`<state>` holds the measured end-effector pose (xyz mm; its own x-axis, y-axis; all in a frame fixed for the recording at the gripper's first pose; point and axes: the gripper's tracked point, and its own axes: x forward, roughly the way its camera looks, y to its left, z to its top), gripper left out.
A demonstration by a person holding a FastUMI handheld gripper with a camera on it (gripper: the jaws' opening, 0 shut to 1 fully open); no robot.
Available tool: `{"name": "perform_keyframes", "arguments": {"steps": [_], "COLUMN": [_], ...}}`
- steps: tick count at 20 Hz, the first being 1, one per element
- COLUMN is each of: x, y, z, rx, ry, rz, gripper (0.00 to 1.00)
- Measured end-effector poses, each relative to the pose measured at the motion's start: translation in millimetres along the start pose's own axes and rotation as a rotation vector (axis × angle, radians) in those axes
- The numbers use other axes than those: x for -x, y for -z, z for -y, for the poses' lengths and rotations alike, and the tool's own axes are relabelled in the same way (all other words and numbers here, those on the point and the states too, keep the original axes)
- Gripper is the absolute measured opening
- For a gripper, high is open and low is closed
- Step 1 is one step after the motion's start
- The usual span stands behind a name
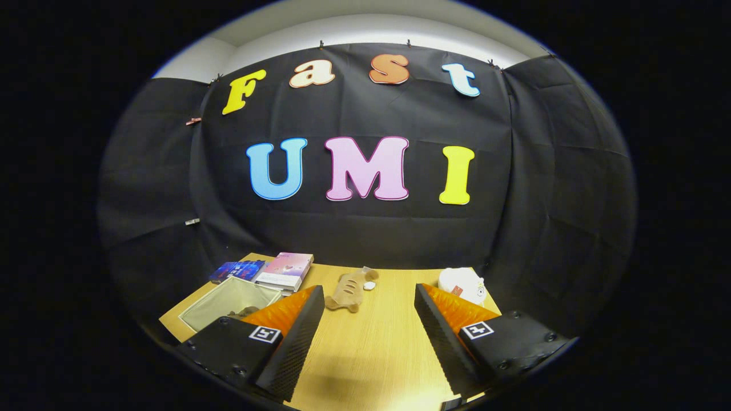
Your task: Open the storage box then place both shoes into the box .Put the left shoe in first, then the right shoe, with the right side of both shoes facing outward in a uniform manner.
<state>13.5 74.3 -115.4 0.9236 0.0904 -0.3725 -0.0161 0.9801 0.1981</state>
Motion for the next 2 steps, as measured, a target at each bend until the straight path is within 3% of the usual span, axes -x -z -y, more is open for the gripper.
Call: {"name": "perform_keyframes", "arguments": {"steps": [2], "x": [-1.0], "y": [-0.4], "z": [-0.9], "rx": [-0.008], "ry": [-0.008], "rz": [0.001], "gripper": [0.99]}}
